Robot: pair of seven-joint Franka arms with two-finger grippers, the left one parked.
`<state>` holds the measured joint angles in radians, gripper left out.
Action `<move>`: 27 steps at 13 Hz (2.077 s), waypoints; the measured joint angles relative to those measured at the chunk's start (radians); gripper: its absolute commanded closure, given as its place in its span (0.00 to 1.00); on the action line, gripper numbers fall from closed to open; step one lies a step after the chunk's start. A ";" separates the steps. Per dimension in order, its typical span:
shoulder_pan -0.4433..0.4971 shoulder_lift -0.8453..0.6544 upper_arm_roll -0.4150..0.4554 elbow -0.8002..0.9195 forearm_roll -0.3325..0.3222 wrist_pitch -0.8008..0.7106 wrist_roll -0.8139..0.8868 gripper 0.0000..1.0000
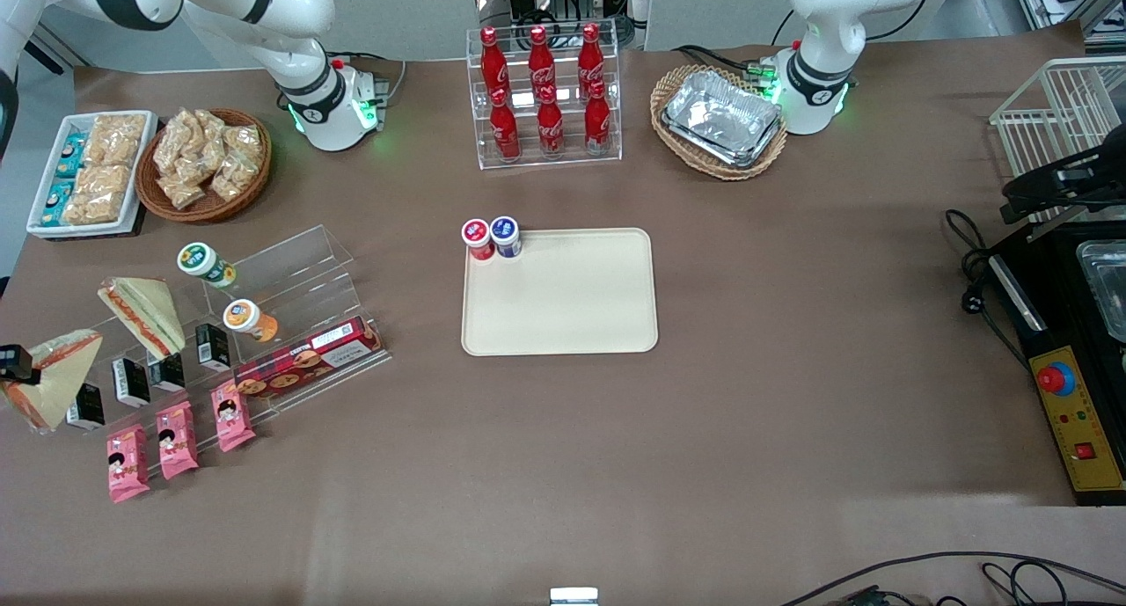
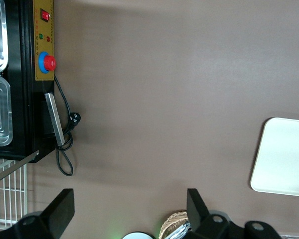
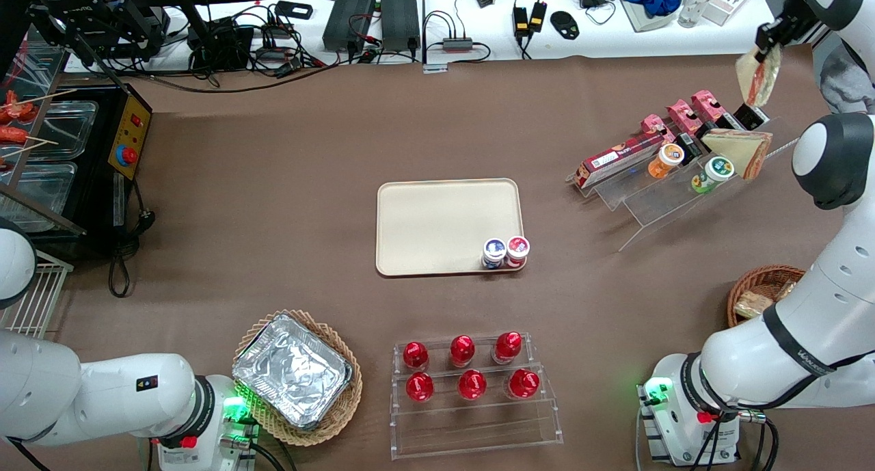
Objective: Place sandwich on tray
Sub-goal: 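Carry the held sandwich over the cream tray and lower it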
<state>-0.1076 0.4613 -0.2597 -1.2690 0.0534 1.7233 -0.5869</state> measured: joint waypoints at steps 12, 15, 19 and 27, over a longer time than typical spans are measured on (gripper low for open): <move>0.193 -0.060 0.383 0.002 -0.012 -0.037 -0.531 0.68; 0.337 -0.037 0.390 -0.009 -0.040 -0.030 -0.551 0.68; 0.531 0.014 0.394 -0.027 -0.119 0.057 -0.566 0.68; 0.740 0.131 0.393 -0.174 -0.149 0.298 -0.569 0.69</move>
<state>0.6324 0.5922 0.1333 -1.4425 -0.0954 2.0213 -1.1562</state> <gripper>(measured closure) 0.683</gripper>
